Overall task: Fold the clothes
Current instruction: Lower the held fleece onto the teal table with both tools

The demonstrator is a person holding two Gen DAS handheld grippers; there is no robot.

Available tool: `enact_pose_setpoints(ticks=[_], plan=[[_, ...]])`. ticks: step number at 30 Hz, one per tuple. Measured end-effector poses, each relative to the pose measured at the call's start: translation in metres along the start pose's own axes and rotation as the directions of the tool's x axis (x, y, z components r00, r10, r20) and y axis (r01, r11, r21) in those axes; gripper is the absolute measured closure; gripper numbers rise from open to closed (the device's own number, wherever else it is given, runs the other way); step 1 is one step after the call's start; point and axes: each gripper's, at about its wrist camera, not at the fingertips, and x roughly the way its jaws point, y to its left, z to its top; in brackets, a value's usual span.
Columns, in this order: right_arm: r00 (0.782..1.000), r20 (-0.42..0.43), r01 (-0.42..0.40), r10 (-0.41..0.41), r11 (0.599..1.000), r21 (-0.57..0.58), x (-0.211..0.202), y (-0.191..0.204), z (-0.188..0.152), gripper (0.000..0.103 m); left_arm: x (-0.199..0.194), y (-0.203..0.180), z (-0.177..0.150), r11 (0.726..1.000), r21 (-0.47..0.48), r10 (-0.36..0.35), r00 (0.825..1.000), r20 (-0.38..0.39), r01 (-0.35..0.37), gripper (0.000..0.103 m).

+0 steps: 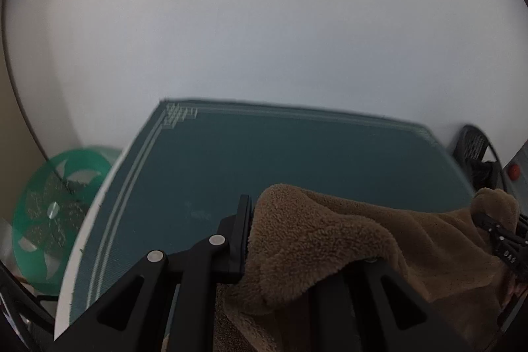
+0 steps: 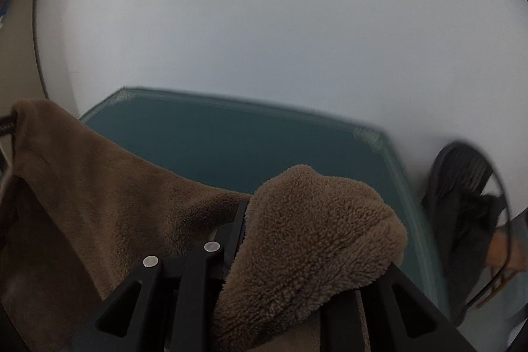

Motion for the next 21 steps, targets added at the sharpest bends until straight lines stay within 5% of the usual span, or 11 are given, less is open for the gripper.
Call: enact_pose_setpoints(ticks=[3,7,9,12,17,21], plan=[[0.991,-0.058,-0.113,0.119,0.989,0.096,0.020,-0.020,-0.003,0.077,0.027,0.000,-0.005,0.999,0.011,0.035,0.996,-0.083,-0.034,0.083],[0.963,-0.055,-0.249,0.264,0.948,0.199,0.026,-0.045,0.009,0.055,0.041,0.011,-0.007,0.997,0.011,0.077,0.986,-0.149,-0.076,0.056],[0.950,-0.038,-0.294,0.311,0.926,0.237,0.023,-0.055,0.009,0.043,0.040,0.021,-0.010,0.998,-0.019,0.060,0.986,-0.157,-0.064,0.049],[0.937,-0.007,-0.338,0.350,0.909,0.243,0.007,-0.065,0.011,0.043,0.033,0.033,-0.012,0.997,-0.066,0.016,0.987,-0.162,-0.027,0.039],[0.982,-0.039,-0.183,0.183,0.983,0.003,-0.025,-0.047,-0.002,0.043,0.001,0.026,-0.015,0.999,0.042,0.028,0.990,-0.136,-0.022,0.038],[0.996,-0.076,-0.058,0.041,0.968,-0.245,-0.032,-0.018,-0.018,0.043,-0.027,0.012,-0.026,0.982,0.184,0.073,0.992,-0.106,-0.053,0.032]])
